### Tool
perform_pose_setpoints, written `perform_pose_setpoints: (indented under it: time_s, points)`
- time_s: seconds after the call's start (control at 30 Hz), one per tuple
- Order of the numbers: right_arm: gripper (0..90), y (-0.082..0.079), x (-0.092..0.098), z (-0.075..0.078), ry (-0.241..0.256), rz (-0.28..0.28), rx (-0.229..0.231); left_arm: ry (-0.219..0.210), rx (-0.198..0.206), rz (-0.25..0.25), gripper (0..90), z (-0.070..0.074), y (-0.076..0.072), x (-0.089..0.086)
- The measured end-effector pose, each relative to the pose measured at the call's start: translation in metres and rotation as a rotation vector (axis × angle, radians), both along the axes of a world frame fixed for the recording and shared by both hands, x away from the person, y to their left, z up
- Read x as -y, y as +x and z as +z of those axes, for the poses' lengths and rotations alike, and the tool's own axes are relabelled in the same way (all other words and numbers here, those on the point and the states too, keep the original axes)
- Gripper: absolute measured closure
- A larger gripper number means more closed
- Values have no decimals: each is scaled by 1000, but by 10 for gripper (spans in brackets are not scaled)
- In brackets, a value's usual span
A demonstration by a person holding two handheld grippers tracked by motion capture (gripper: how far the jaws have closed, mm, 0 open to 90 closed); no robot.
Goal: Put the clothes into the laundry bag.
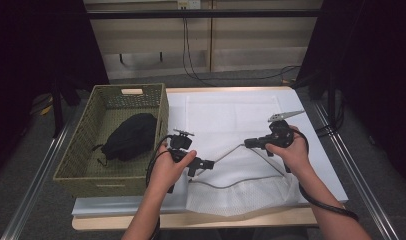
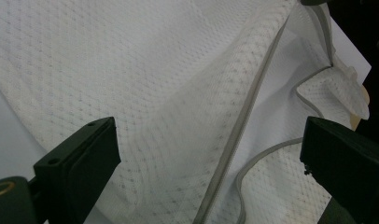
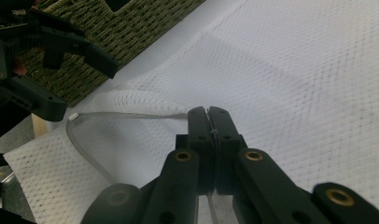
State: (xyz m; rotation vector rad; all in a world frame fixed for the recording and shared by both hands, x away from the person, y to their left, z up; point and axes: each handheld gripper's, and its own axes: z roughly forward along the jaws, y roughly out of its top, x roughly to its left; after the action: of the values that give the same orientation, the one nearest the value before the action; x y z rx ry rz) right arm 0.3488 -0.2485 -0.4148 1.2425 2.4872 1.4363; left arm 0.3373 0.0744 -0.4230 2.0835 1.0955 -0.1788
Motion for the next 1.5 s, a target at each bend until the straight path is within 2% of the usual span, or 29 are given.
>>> perform_pose_setpoints:
  time_s: [0.27, 0.4, 0.5, 0.53, 0.6, 0.9, 1.03, 1.27, 1.5]
  points:
    - [894, 3, 1, 4, -7, 9, 16, 5, -1, -2, 45, 0, -1, 0]
    - [894, 7, 2, 9, 9, 12, 35, -7, -4, 10, 44, 0, -2, -1]
    - [894, 8, 1, 12, 11, 12, 43, 3, 2, 10, 46, 2, -2, -5]
    - [894, 8, 1, 13, 12, 13, 48, -10, -2, 20, 46, 2, -3, -5]
    - [894, 9, 1, 14, 10, 13, 44, -6, 4, 27, 46, 3, -4, -7]
    - [894, 13, 3, 22, 23, 17, 67, -3, 4, 23, 47, 2, -6, -9]
    - [894, 15, 1, 22, 12, 22, 73, 2, 8, 39, 47, 3, -6, -11]
    - [894, 19, 0, 23, 13, 13, 80, 7, 4, 41, 47, 3, -6, -12]
    - [894, 20, 3, 28, 22, 5, 95, 13, 18, 36, 45, 8, -6, -13]
